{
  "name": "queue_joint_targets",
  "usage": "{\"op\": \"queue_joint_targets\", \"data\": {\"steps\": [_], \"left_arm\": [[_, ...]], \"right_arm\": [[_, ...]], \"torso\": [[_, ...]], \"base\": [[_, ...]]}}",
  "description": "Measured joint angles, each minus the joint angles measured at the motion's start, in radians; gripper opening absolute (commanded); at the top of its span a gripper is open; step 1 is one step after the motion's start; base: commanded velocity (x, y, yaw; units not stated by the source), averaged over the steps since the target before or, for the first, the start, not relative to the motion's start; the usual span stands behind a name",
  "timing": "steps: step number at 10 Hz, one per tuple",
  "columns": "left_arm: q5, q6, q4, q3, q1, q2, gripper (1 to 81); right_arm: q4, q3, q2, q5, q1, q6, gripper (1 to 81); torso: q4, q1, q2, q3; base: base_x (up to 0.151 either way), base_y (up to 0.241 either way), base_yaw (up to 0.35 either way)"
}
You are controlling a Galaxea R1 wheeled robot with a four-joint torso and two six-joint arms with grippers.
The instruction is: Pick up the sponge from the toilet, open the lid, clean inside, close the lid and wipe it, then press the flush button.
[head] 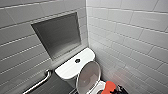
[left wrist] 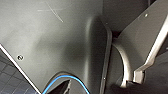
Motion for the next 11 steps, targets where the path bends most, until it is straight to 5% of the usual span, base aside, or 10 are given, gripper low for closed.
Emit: {"op": "queue_joint_targets", "data": {"steps": [5,11], "left_arm": [[0.003,0.0,-0.001,0.0,0.0,-0.003,81.1],[0.022,-0.004,-0.001,0.0,0.008,-0.011,81.1]], "right_arm": [[-0.021,-0.184,0.157,-0.076,0.071,0.0,1.0],[-0.024,-0.403,0.295,-0.079,0.078,0.005,1.0]], "torso": [[0.0,0.0,0.0,0.0],[0.0,0.0,0.0,0.0]], "base": [[0.0,0.0,0.0],[0.0,0.0,0.0]]}}
